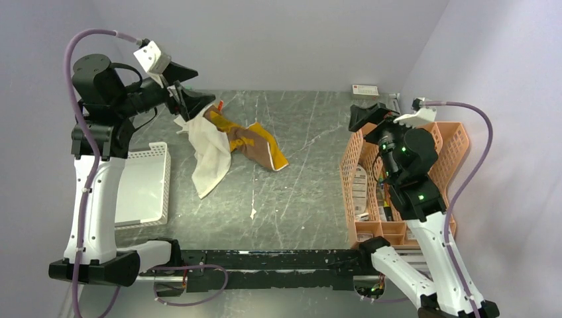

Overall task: Roll the towels
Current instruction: Move the bin to the corner of the board.

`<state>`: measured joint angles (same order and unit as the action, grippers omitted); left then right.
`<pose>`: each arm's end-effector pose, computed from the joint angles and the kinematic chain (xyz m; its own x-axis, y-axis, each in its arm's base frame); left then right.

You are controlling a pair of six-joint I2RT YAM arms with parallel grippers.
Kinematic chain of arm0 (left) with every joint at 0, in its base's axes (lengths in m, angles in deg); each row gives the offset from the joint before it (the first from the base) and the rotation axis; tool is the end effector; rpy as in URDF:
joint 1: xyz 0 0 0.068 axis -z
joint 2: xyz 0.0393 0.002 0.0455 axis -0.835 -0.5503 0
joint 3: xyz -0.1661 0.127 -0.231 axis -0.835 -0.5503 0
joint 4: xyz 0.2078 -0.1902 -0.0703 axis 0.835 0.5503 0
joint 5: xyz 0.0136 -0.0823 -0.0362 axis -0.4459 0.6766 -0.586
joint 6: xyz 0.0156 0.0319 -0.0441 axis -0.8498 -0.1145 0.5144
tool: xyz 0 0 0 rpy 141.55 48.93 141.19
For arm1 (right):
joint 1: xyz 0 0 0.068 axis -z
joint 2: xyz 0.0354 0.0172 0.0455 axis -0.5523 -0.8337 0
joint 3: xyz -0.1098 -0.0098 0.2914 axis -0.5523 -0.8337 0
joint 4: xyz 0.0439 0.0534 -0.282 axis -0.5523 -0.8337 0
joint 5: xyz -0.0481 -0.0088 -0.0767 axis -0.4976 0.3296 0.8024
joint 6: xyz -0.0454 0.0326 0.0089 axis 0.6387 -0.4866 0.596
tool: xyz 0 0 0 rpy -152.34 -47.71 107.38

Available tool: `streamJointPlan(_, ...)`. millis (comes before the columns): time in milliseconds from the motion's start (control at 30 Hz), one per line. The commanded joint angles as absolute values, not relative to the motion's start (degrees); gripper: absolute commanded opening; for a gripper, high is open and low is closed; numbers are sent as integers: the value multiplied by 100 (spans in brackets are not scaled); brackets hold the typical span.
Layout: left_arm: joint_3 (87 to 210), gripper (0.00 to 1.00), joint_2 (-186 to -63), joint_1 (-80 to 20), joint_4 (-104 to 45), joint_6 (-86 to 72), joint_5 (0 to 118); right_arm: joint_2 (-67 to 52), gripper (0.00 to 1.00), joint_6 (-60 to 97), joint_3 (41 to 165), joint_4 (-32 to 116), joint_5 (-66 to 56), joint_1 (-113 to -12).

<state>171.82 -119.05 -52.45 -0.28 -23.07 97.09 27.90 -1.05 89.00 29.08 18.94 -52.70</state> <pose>0.2336 -0.0458 0.5714 0.0437 0.0526 -0.9977 0.7723 0.6317 0.0671 0.1621 0.0448 0.4698 0.0135 0.4542 -0.8908 -0.0705 0.8891 0.4522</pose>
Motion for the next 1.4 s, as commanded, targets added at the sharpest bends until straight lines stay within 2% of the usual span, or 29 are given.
streamJointPlan(0,17190,93,-11697,-5355,185,-2377,11277,3056,99,-175,9224,2065,2160,-5182)
streamJointPlan(200,16538,94,-11438,-5392,-286,-1912,10821,3541,100,354,9670,597,2968,-5167)
streamJointPlan(367,15987,94,-11411,-5403,-817,-1409,10234,3340,98,327,9711,-446,3567,-5224)
streamJointPlan(500,15596,94,-11389,-5417,-1290,-1056,10045,3381,78,626,9291,-65,3853,-5230)
streamJointPlan(633,15557,94,-11453,-5426,-1192,-1032,10071,2942,74,827,9115,136,3998,-5230)
streamJointPlan(767,15611,94,-11415,-5431,-904,-1298,9937,2586,77,991,8788,567,4153,-5036)
streamJointPlan(833,15661,94,-11412,-5433,-769,-1379,9905,2394,79,1149,8693,773,3717,-4477)
streamJointPlan(967,15569,94,-11406,-5423,-920,-1265,10021,2036,77,1482,8535,1293,1995,-2916)
streamJointPlan(1067,15567,94,-11466,-5424,-998,-1208,10077,1655,74,1506,8573,1442,1420,-2739)
streamJointPlan(1167,15636,94,-11557,-5424,-994,-1186,10067,1266,70,1516,8695,1566,264,-2425)
streamJointPlan(1233,15645,94,-11594,-5424,-1020,-1170,10094,1009,62,1538,8830,1576,-324,-2347)
streamJointPlan(1367,15517,94,-11594,-5424,-1167,-1116,10076,628,31,1677,9180,1618,-845,-2342)
